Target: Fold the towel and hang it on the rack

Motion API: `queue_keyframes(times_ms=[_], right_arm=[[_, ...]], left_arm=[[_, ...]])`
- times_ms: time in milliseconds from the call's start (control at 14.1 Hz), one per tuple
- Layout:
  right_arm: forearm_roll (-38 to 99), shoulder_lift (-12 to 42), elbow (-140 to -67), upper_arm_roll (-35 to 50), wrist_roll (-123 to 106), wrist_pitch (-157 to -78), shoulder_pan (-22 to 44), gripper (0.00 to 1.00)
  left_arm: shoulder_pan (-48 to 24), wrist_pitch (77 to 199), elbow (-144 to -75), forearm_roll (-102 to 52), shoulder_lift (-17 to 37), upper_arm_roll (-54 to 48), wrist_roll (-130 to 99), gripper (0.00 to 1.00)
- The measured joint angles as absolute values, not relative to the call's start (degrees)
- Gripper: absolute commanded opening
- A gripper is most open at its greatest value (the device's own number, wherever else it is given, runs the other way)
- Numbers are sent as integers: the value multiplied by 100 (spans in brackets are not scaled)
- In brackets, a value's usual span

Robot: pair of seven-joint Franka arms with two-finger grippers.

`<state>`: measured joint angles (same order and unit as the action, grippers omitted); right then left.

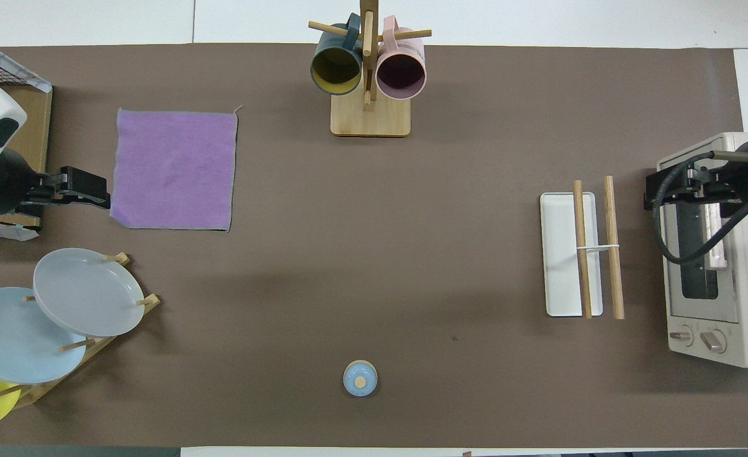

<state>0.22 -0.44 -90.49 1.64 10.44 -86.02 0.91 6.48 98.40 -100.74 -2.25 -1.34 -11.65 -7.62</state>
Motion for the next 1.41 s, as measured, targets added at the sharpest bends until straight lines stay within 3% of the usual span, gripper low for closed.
queue_keyframes(times_ms=[212, 566, 1131, 1414], right_arm=[[41, -44, -9049, 174, 1044, -8602, 93, 100], [112, -44, -9070, 210, 1043, -8603, 150, 100], [1613, -143, -9618, 241, 1964, -9598, 401, 100], [2701, -484, -10436, 244, 2876, -10275, 521, 100]], left_arm=[[936, 10864, -10813, -225, 23, -1153, -743, 100], [1428, 12355, -11150, -225, 1210, -1138, -689, 98], [1680, 12972, -11161, -225, 1938, -1134, -690, 80], [1680, 12966, -11279, -228, 1948, -1145, -834, 58]])
